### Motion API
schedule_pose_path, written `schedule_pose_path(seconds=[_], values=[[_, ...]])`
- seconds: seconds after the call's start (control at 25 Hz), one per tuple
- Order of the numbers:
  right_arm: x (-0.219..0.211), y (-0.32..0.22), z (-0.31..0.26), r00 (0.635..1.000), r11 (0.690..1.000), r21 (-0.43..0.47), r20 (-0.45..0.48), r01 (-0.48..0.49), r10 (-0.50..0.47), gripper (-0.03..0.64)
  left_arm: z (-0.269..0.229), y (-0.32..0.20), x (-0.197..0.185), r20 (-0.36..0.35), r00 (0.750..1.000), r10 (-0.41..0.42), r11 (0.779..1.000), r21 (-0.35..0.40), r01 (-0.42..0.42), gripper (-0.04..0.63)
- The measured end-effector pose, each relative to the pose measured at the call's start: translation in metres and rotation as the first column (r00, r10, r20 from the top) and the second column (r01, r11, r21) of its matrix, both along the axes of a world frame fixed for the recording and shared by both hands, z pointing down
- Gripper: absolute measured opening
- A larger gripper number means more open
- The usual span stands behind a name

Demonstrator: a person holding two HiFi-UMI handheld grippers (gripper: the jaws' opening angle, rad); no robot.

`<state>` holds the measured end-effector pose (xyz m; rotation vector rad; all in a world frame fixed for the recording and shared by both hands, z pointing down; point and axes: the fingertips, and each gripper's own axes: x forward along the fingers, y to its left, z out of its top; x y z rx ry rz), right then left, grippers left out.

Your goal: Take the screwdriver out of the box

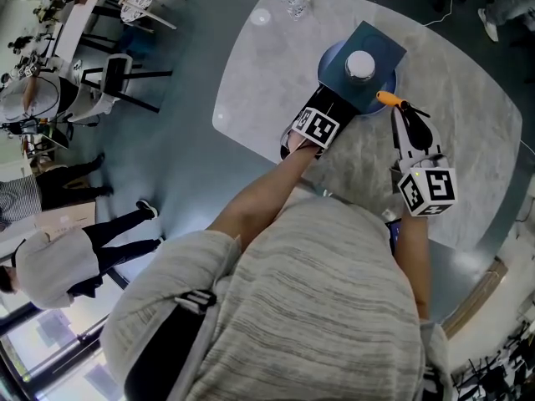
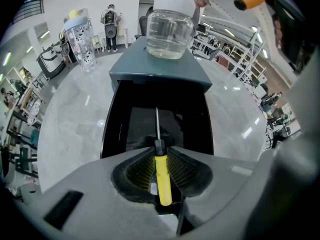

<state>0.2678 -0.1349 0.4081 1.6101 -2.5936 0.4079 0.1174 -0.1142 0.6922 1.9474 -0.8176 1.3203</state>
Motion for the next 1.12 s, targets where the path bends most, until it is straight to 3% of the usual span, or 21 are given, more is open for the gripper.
schedule_pose_path(seconds=[0.4,0.64,1.12], values=[[-0.007,0.0,-0.002,1.0,1.0,0.011,-0.003,0.006,-0.006,0.067,-0.013,-0.002,-0.003,-0.08,0.997,0.018,0.998,0.061,-0.013,0.081],[-0.019,-0.002,-0.006,1.0,1.0,0.02,-0.003,0.015,-0.015,0.067,-0.044,-0.016,-0.002,-0.175,0.984,0.022,0.987,0.162,0.006,0.081],[-0.053,-0.011,-0.027,1.0,0.998,0.06,0.002,0.011,-0.011,0.067,-0.121,-0.04,-0.015,-0.377,0.926,0.016,0.959,0.269,0.093,0.081]])
